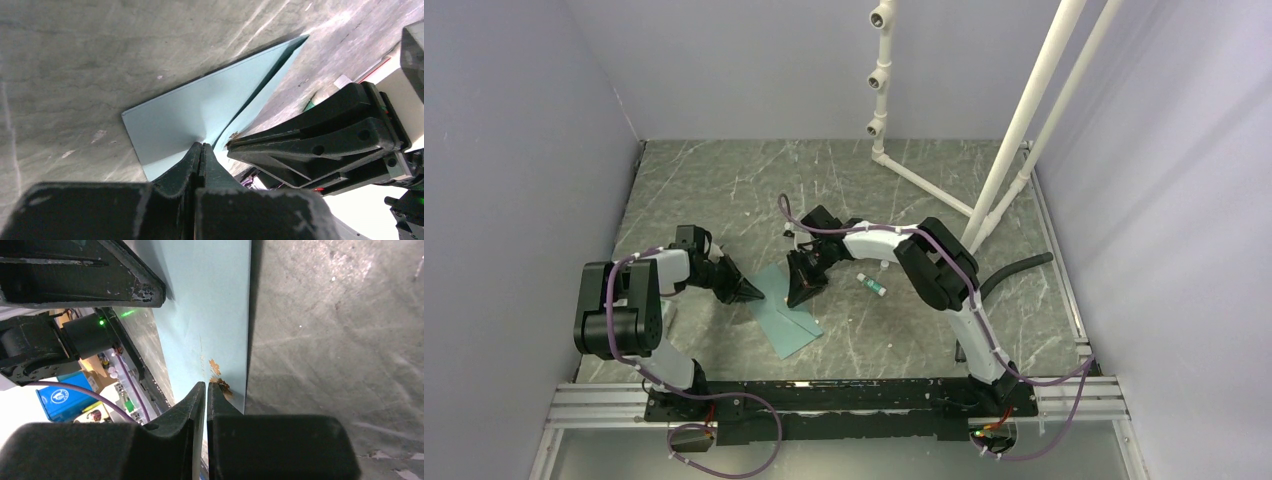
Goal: Place the letter into the envelope and seal it
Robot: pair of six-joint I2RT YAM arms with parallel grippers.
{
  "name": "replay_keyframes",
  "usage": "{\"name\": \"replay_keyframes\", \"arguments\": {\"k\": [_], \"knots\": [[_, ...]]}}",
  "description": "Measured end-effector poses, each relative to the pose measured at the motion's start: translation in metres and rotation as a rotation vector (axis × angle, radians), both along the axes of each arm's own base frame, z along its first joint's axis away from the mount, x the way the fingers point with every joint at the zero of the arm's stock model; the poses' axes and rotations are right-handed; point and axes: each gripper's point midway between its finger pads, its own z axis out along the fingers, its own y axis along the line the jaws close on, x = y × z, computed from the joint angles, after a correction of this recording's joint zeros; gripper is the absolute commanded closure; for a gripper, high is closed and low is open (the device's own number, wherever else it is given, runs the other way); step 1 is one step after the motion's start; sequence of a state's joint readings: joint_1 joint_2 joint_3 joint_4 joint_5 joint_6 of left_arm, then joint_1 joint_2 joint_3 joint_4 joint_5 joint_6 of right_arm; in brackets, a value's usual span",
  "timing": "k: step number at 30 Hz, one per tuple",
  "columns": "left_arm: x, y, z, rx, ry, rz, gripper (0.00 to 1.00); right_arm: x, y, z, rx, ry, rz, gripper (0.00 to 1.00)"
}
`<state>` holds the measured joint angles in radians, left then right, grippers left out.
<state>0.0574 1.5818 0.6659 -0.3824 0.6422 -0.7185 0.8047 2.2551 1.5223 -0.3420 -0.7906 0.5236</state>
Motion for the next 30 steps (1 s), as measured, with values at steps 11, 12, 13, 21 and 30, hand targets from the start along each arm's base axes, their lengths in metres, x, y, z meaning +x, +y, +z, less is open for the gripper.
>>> {"name": "replay_keyframes", "arguments": {"k": [11, 12, 13, 21, 30], "knots": [[-0.005, 0.001, -0.006, 0.009, 0.018, 0.007, 0.98, 0.003, 0.010, -0.001, 0.021, 0.026, -0.015, 0.95], [-0.004, 0.001, -0.006, 0.009, 0.018, 0.007, 0.98, 0.003, 0.012, -0.001, 0.024, 0.036, -0.019, 0.95], [-0.004, 0.001, -0.006, 0.009, 0.018, 0.008, 0.97, 0.004, 0.013, -0.001, 0.027, 0.040, -0.022, 0.96], [-0.004, 0.001, -0.006, 0.008, 0.019, 0.010, 0.98, 0.010, 0.029, -0.001, 0.075, 0.066, -0.023, 0.99], [0.004, -0.006, 0.004, -0.052, -0.016, 0.017, 0.97, 0.007, 0.027, -0.002, 0.096, 0.057, 0.014, 1.00]]}}
